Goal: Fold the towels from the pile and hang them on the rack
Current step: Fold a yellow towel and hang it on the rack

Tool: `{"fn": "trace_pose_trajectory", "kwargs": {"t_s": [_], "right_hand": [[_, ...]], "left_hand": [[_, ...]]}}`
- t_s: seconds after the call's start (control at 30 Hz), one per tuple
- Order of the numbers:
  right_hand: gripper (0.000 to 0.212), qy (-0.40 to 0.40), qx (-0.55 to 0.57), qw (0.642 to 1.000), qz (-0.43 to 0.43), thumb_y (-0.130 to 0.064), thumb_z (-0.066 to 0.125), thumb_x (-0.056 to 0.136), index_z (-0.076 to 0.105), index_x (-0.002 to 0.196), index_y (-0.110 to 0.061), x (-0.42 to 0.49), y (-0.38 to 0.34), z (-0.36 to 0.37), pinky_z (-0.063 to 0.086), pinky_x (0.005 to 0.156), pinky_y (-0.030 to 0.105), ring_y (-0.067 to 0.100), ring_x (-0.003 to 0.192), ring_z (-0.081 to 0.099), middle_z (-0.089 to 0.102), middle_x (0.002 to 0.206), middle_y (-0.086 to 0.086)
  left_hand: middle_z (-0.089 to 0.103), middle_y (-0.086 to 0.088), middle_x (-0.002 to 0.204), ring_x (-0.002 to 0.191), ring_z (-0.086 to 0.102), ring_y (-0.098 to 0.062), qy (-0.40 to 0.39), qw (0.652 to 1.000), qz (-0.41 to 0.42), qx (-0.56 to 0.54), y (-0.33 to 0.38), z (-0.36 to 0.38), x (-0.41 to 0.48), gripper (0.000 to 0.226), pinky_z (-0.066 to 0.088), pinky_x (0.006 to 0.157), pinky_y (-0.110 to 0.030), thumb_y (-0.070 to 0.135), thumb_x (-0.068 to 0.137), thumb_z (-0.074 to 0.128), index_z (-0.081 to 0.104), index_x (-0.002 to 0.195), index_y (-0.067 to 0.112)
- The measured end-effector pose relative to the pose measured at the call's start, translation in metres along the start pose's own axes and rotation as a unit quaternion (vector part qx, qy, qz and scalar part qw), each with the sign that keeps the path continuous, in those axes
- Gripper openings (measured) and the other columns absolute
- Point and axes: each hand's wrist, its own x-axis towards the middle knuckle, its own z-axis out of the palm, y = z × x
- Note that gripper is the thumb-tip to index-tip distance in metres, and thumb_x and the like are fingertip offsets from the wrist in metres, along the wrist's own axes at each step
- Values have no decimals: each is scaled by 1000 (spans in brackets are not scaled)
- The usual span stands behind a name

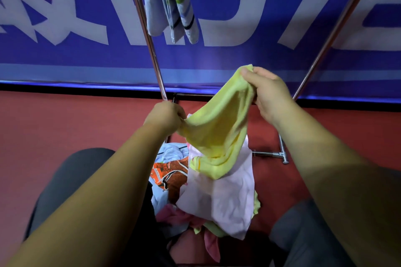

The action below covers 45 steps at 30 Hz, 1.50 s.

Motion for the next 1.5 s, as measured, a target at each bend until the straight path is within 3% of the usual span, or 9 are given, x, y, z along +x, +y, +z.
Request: {"fn": "trace_pose_trajectory", "kwargs": {"t_s": [0.13, 0.27, 0.5, 0.6, 0.7, 0.97, 1.17, 1.3, 1.5], "right_hand": [[8, -178, -16, 982, 61, -17, 67, 103, 71, 102, -10, -14, -9, 9, 58, 69, 24, 12, 70, 69, 71, 79, 2], [19, -217, -67, 970, 83, -18, 68, 104, 73, 110, -1, -16, 7, 10, 59, 73, 28, 19, 79, 69, 74, 95, 13], [25, -204, -114, 967, 99, -16, 59, 110, 71, 122, 2, -7, 23, 8, 60, 96, 51, 34, 108, 73, 75, 119, 27], [22, -191, -127, 970, 82, -18, 64, 107, 71, 120, -1, -6, 24, 8, 63, 80, 40, 22, 92, 74, 78, 103, 11], [14, -147, -152, 976, 43, -16, 71, 103, 78, 113, -9, -4, 25, 8, 60, 66, 30, 14, 78, 71, 76, 92, 5], [18, -178, -185, 966, 10, -10, 78, 96, 76, 113, -7, -7, 22, 13, 53, 63, 22, 12, 73, 63, 72, 84, 7], [39, -132, -229, 964, 23, -11, 82, 93, 63, 127, -12, -6, 23, 14, 53, 55, 20, 6, 67, 71, 79, 91, 4], [31, -122, -264, 957, 9, -16, 83, 93, 69, 120, -13, -5, 27, 14, 54, 60, 21, 4, 70, 72, 82, 95, 6], [17, -86, -239, 967, -10, -18, 79, 96, 73, 111, -13, -5, 31, 17, 57, 60, 27, 15, 74, 72, 80, 96, 14]], "left_hand": [[74, 6, 92, 84, 70, -20, 42, 995, -7, -89, 7, -3, 0, 31, 59, 83, -32, 9, 77, 63, 81, 85, 33], [71, 0, 67, 50, 58, -15, 27, 959, -41, -278, 20, -5, -4, 42, 51, 55, -26, 2, 86, 39, 77, 87, 20], [80, -21, 97, 81, 77, -21, -40, 881, -28, -471, 37, -6, -10, 37, 61, 78, -32, -10, 97, 42, 77, 100, 2], [81, -18, 101, 89, 79, -22, -62, 851, 0, -522, 47, -10, -13, 34, 61, 77, -27, -5, 100, 48, 81, 105, 0], [79, -22, 106, 97, 77, -28, -74, 822, -5, -564, 49, -10, -11, 25, 63, 87, -37, 7, 95, 61, 82, 107, 2], [77, -9, 99, 83, 70, -18, -52, 869, 37, -490, 45, 3, -5, 53, 53, 71, -26, -23, 86, 52, 66, 124, 12], [81, 2, 109, 106, 75, -19, -51, 881, 51, -467, 46, 7, -3, 59, 57, 95, -36, -8, 98, 63, 45, 151, 9], [81, 0, 111, 105, 76, -17, -54, 874, 65, -478, 48, 4, -3, 57, 58, 98, -34, -6, 99, 64, 46, 151, 9], [79, -1, 100, 87, 74, -15, -50, 854, 50, -515, 49, 7, 0, 47, 58, 78, -27, -10, 98, 64, 54, 140, 7]]}}
